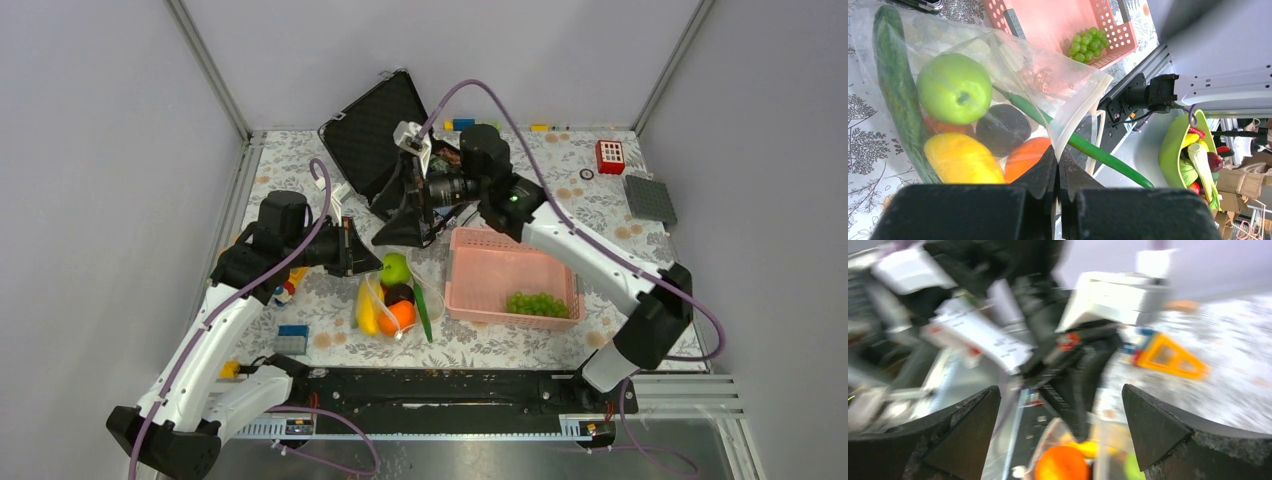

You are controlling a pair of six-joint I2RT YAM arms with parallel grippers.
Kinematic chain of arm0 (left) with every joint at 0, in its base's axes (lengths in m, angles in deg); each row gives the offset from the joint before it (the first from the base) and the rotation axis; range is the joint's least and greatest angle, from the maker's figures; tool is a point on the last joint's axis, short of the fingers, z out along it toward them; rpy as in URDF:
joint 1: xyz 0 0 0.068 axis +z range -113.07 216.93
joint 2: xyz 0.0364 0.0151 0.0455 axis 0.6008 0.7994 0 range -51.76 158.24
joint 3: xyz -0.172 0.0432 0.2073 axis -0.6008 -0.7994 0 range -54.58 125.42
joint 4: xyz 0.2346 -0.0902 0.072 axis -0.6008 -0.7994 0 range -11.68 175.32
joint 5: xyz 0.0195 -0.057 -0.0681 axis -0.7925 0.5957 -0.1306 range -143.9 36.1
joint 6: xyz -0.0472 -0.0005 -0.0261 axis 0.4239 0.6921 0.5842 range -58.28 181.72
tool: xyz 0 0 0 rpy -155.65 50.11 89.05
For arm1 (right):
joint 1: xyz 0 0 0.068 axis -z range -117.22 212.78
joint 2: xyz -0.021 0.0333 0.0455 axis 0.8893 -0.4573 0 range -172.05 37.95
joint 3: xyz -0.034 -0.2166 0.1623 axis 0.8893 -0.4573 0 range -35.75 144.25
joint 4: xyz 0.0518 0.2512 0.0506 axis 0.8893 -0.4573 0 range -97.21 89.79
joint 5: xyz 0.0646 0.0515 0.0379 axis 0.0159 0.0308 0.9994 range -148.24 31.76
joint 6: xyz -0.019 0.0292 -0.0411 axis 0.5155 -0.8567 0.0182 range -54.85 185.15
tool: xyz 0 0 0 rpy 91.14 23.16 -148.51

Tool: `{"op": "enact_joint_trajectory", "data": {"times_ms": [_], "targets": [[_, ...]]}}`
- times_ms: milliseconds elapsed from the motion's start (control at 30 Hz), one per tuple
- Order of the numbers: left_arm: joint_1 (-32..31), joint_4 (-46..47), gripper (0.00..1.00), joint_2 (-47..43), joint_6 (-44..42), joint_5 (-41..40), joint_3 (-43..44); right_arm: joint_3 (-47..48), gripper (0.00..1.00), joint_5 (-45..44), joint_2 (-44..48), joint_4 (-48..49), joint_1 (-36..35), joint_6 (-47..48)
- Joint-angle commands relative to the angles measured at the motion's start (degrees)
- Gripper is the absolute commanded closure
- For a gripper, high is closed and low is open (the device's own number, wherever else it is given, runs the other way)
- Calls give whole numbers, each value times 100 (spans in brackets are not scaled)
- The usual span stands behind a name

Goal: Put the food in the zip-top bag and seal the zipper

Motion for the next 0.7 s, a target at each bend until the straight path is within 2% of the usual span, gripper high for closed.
{"op": "enact_joint_trajectory", "data": {"times_ms": [0, 133, 367, 467, 567, 667], "targets": [[27, 263, 100, -104, 70, -29, 294, 645, 0, -3765, 750, -3019, 34, 1738], [33, 279, 100, -146, 169, -194, 296, 1026, 0, -5277, 831, -3031, 45, 1512], [27, 334, 100, -95, 379, -340, 244, 1259, 0, -6458, 1108, -3276, 40, 1119], [27, 334, 100, -129, 428, -349, 226, 332, 0, -7027, 1714, -3182, 16, 928], [28, 317, 100, -235, 455, -616, 224, -1310, 0, -6862, 2489, -2577, -150, 965], [31, 274, 100, -286, 468, -845, 238, -1866, 0, -6933, 2924, -3140, -684, 1247]]}}
